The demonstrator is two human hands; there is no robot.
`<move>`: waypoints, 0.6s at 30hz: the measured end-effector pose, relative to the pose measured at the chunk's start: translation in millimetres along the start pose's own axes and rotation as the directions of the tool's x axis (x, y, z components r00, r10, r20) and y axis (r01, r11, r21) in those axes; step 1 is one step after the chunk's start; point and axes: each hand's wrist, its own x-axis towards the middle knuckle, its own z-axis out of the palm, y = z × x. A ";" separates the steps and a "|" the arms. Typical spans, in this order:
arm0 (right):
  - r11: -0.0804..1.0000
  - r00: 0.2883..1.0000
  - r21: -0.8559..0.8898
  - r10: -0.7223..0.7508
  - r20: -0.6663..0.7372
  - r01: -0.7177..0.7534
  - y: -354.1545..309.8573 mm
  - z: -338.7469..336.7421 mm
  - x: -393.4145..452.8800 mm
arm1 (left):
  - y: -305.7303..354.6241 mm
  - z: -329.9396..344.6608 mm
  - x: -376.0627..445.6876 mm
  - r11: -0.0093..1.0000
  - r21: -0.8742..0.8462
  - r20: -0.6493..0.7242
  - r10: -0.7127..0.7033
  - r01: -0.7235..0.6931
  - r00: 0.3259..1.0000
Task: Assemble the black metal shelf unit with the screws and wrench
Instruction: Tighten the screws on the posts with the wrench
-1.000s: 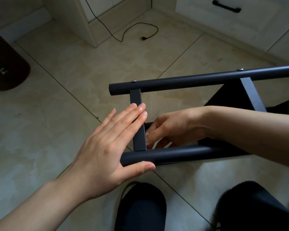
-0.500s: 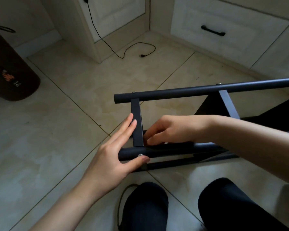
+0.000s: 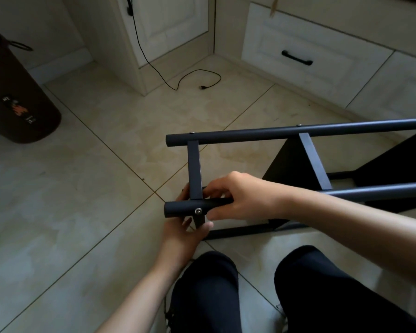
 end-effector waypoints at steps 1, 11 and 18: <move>1.000 1.000 -0.014 0.004 0.002 -0.004 -0.3 1.5 2.3 | -0.5 5.3 1.7 1.000 0.020 -0.016 -0.008 0.009 1.000; 1.000 1.000 0.007 -0.014 0.015 0.014 -5.7 -8.3 10.2 | 7.5 17.3 4.9 0.981 0.194 -0.097 0.010 0.010 0.995; 0.995 0.999 0.085 -0.048 -0.015 0.049 -31.7 -36.9 -1.0 | 38.2 7.8 0.8 0.966 0.258 -0.180 0.069 -0.020 0.981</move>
